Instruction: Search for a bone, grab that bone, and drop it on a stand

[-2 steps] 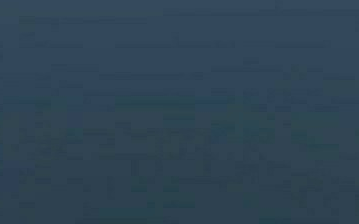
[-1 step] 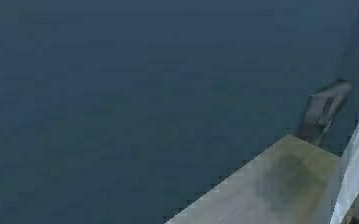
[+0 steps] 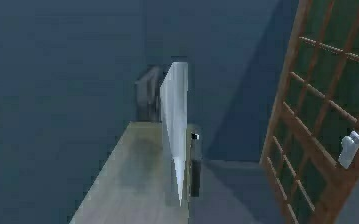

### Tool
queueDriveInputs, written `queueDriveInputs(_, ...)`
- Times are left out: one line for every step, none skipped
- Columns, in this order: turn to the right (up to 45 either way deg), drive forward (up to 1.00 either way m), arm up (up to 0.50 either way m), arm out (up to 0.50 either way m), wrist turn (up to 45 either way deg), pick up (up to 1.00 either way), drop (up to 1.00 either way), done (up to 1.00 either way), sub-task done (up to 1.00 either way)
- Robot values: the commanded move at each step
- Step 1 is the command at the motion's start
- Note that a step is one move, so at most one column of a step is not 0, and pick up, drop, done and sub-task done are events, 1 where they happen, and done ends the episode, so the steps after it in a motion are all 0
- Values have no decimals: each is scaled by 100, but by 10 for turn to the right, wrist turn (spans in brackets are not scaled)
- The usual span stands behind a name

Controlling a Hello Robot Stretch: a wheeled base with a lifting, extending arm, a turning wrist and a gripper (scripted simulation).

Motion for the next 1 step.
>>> queueDriveInputs(450,0,0,0,0,0,0,0,0)
